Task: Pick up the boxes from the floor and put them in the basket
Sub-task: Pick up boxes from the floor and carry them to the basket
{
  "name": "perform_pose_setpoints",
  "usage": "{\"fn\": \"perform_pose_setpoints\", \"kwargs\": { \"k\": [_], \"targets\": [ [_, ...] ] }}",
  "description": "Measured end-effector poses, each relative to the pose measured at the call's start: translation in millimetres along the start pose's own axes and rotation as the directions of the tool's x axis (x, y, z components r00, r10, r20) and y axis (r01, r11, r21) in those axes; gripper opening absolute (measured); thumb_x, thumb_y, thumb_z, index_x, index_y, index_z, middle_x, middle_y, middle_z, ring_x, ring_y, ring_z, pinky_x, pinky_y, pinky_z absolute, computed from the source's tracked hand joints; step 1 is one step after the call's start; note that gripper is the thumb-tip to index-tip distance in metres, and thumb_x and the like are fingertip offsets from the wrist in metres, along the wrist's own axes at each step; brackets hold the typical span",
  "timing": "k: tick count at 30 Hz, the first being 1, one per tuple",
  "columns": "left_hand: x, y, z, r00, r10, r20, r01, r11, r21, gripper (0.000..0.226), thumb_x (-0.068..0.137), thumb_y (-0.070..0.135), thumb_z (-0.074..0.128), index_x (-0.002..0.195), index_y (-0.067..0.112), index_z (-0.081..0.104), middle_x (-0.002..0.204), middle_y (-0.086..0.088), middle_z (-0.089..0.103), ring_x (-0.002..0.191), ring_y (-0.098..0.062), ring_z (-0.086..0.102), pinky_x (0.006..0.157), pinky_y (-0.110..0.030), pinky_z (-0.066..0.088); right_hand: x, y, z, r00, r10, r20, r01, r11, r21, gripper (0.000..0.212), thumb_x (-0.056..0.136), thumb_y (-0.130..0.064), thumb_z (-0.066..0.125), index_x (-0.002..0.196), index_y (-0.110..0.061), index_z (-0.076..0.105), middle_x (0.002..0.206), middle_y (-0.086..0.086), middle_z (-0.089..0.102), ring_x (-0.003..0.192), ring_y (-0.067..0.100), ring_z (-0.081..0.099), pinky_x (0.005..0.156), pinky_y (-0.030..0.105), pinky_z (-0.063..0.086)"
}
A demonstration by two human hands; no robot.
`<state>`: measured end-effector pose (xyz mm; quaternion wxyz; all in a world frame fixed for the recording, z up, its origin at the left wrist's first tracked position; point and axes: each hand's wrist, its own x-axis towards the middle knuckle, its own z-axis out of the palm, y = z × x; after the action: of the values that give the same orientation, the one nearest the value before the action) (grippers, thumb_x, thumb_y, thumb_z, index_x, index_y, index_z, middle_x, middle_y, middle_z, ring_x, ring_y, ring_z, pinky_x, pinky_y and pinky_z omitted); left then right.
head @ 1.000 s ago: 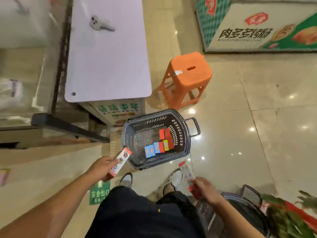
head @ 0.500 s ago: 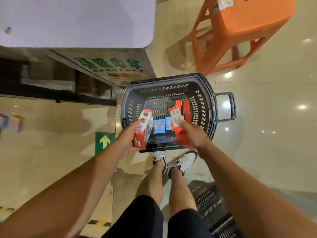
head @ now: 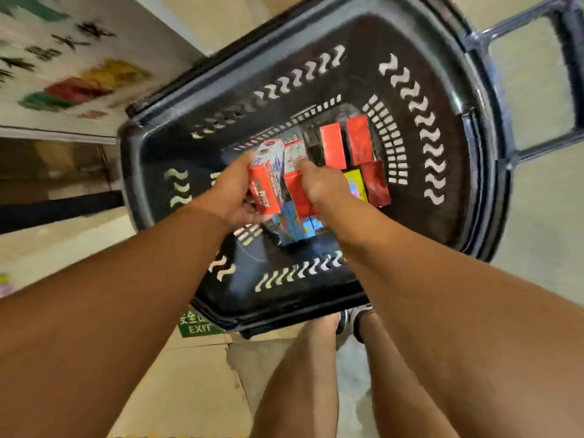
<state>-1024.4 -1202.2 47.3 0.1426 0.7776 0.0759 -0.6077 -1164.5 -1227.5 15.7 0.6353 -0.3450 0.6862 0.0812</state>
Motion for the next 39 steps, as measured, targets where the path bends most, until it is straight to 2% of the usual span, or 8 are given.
{"fn": "perform_pose_setpoints", "kwargs": {
  "k": [7,11,15,18,23,29,33,39],
  "targets": [
    [68.7,5.6,31.9,0.998,0.01,0.063,-0.01,1.0,0.002,0.051,0.094,0.065,0.048,0.1,0.02,0.071,0.089,-0.007,0.075,0.079,-0.024,0.074,0.077,-0.043,0.063,39.7,-6.8,0.1,0.999,-0.03,0.021,0.028,0.995,0.098,0.067,0.095,-0.055,0.032,0.132,-0.007,0.061,0.139,0.018,0.058,0.127,0.033,0.055,0.111,0.045,0.043],
    [70.8,10.6,39.6,0.995,0.049,0.091,-0.063,0.986,0.156,0.055,0.093,0.069,0.045,0.107,0.021,0.068,0.092,-0.003,0.076,0.079,-0.019,0.073,0.064,-0.03,0.061,43.8,-7.5,-9.5,0.996,-0.054,0.075,0.047,0.994,0.095,0.049,0.102,-0.04,0.039,0.132,-0.007,0.06,0.122,0.014,0.065,0.106,0.028,0.061,0.102,0.044,0.05],
    [73.7,9.2,37.4,0.993,0.08,0.084,-0.096,0.974,0.204,0.059,0.093,0.064,0.051,0.129,0.019,0.062,0.116,-0.004,0.073,0.099,-0.022,0.072,0.077,-0.039,0.06,41.2,-10.2,-9.1,0.998,-0.017,0.057,0.015,0.999,0.036,0.045,0.102,-0.04,0.037,0.111,-0.006,0.064,0.117,0.013,0.067,0.108,0.03,0.062,0.103,0.044,0.048],
    [64.1,3.6,33.3,0.994,0.087,0.065,-0.098,0.978,0.183,0.049,0.096,0.057,0.052,0.126,0.02,0.062,0.116,-0.003,0.072,0.097,-0.018,0.071,0.068,-0.033,0.055,29.8,-5.4,-10.7,1.0,0.024,0.018,-0.025,0.999,0.046,0.034,0.099,-0.037,0.045,0.104,-0.006,0.056,0.094,0.008,0.06,0.087,0.026,0.056,0.087,0.04,0.052],
    [17.1,-7.8,22.8,0.998,0.04,0.053,-0.051,0.975,0.218,0.052,0.099,0.052,0.051,0.134,0.014,0.057,0.129,-0.011,0.064,0.118,-0.026,0.062,0.092,-0.044,0.056,-20.3,17.2,-20.1,0.996,-0.067,-0.057,0.069,0.997,0.029,0.027,0.091,-0.032,0.051,0.095,-0.007,0.061,0.072,0.003,0.056,0.064,0.023,0.049,0.067,0.035,0.041],
    [-109.4,-15.5,3.6,0.984,0.129,0.126,-0.155,0.964,0.218,0.035,0.103,0.034,0.054,0.132,0.015,0.057,0.121,-0.013,0.07,0.114,-0.026,0.067,0.091,-0.041,0.057,-131.2,29.3,-52.0,0.991,-0.137,-0.005,0.135,0.981,-0.14,0.051,0.092,-0.038,0.06,0.136,-0.012,0.056,0.123,0.009,0.067,0.107,0.029,0.065,0.092,0.033,0.048],
    [-209.4,-43.9,-23.0,0.972,0.172,0.161,-0.202,0.96,0.192,0.029,0.101,0.031,0.058,0.124,0.016,0.062,0.114,-0.01,0.075,0.109,-0.025,0.071,0.1,-0.047,0.054,-231.7,48.6,-98.4,0.951,-0.304,0.048,0.305,0.912,-0.275,0.029,0.091,-0.035,0.057,0.119,-0.028,0.062,0.111,0.001,0.071,0.098,0.023,0.066,0.083,0.032,0.051],
    [-355.8,-103.2,-71.0,0.967,0.24,0.087,-0.252,0.952,0.171,0.018,0.101,0.024,0.057,0.112,0.015,0.068,0.109,-0.008,0.075,0.107,-0.023,0.071,0.098,-0.044,0.052,-358.0,80.5,-163.4,0.959,-0.268,0.09,0.271,0.782,-0.561,0.052,0.094,-0.035,0.061,0.141,-0.018,0.046,0.131,0.011,0.061,0.12,0.031,0.059,0.101,0.04,0.047]
  ]
}}
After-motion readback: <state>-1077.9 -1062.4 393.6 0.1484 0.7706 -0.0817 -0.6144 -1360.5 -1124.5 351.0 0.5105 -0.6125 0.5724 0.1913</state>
